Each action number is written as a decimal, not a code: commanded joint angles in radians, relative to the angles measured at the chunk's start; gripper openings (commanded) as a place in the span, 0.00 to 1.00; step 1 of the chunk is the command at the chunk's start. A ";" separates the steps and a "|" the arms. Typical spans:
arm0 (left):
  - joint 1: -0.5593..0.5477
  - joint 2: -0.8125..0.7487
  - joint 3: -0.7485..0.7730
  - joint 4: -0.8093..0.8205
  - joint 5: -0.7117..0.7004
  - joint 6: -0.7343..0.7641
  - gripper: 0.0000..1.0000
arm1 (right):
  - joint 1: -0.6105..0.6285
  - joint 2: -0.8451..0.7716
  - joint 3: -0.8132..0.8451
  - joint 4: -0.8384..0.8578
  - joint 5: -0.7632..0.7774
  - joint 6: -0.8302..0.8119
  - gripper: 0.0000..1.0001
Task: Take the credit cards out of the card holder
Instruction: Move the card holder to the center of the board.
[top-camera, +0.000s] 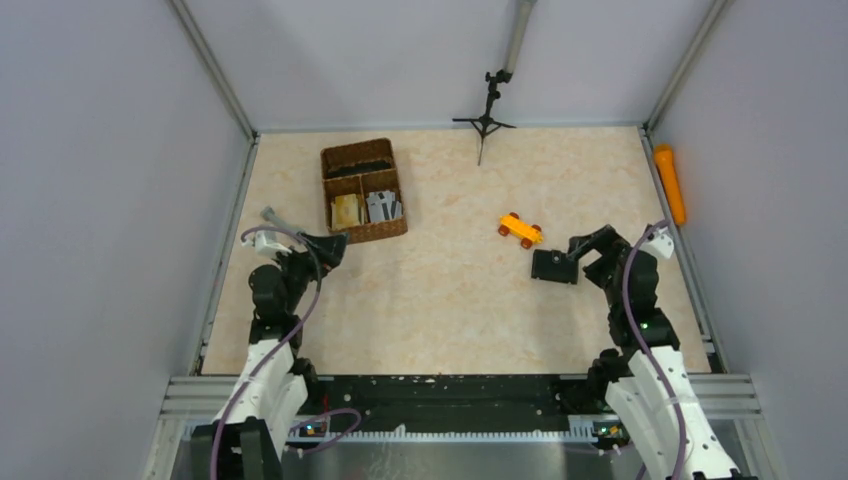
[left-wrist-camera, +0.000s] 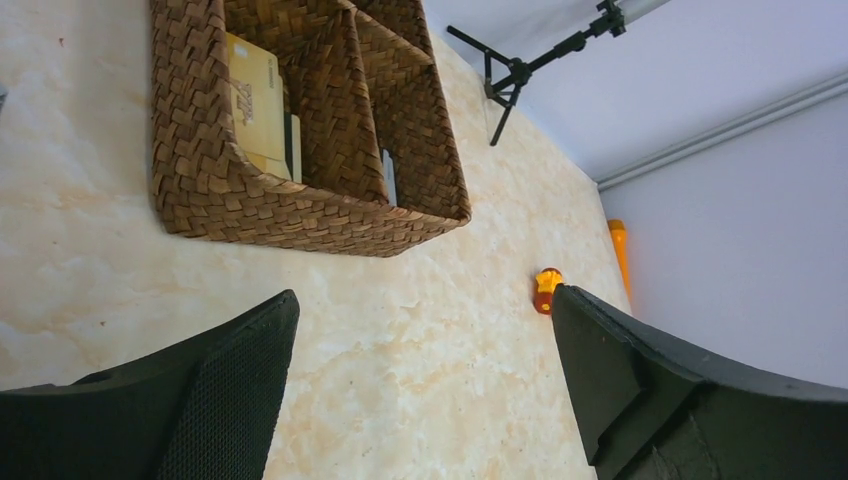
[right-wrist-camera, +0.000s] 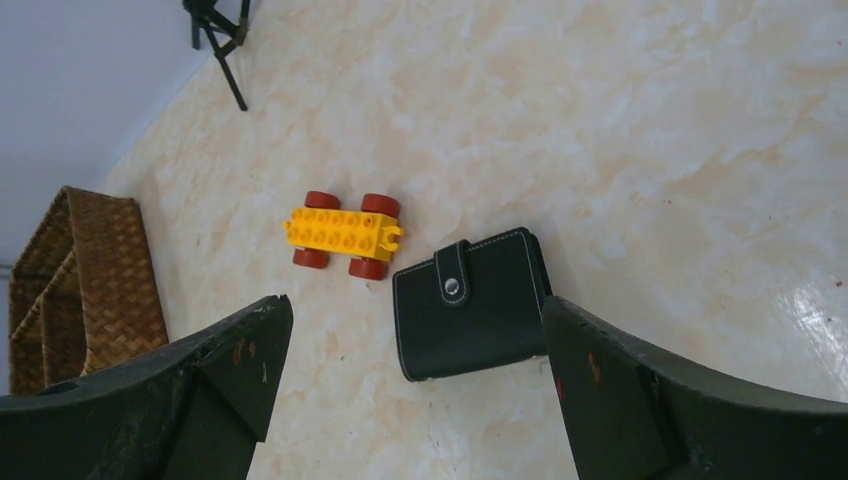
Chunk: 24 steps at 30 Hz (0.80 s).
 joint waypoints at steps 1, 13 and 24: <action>-0.003 -0.020 0.038 0.050 0.061 -0.004 0.99 | -0.006 0.015 0.043 -0.101 0.023 0.060 0.99; -0.071 0.094 0.074 0.115 0.137 0.062 0.99 | -0.071 0.339 0.050 -0.027 -0.104 -0.054 0.94; -0.197 0.067 0.106 0.046 0.087 0.174 0.99 | -0.078 0.537 0.062 0.119 -0.180 -0.098 0.86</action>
